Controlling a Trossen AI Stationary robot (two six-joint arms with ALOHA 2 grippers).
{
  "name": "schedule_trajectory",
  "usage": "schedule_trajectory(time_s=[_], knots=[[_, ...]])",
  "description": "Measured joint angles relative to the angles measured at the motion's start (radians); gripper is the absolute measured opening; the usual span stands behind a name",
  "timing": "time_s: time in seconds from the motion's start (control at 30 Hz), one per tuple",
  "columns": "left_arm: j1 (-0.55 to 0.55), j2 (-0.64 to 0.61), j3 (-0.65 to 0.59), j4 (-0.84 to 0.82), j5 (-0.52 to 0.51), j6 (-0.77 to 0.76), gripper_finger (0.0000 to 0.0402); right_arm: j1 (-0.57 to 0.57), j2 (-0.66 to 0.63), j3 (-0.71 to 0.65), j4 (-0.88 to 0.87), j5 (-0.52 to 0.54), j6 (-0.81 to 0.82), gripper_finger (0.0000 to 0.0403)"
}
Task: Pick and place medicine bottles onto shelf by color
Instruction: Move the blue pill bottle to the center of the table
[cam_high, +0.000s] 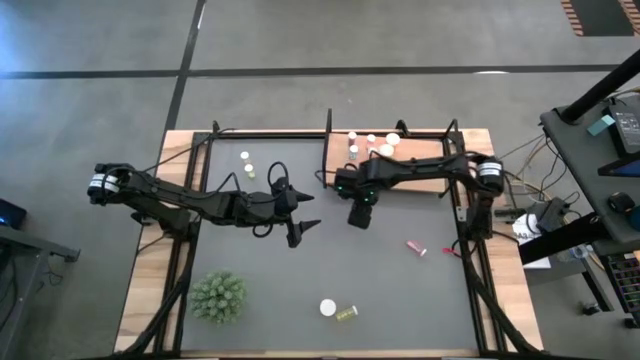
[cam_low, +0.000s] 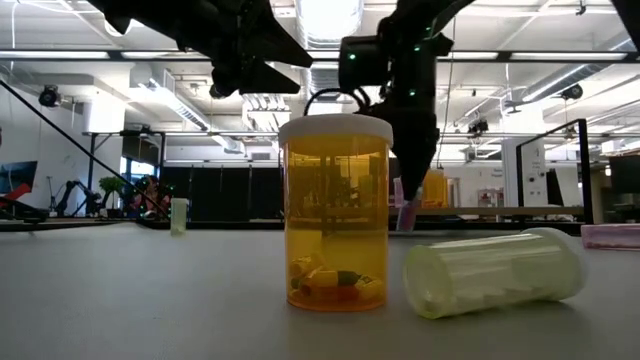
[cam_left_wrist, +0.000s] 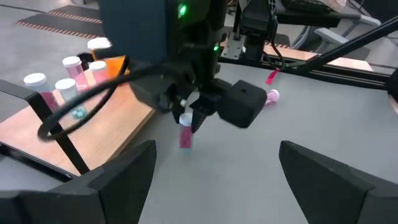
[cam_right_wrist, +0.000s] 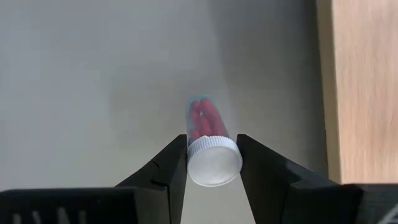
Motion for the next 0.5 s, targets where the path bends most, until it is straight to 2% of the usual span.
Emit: schedule_trajectory(time_s=[0.27, 0.5], knots=[[0.000, 0.000, 0.000, -0.033, 0.000, 0.000, 0.0325, 0.000, 0.098, 0.082, -0.033, -0.001, -0.057, 0.0123], [0.000, 0.001, 0.000, -0.052, 0.000, 0.000, 0.0325, -0.002, 0.122, 0.092, -0.031, 0.000, -0.068, 0.0122]])
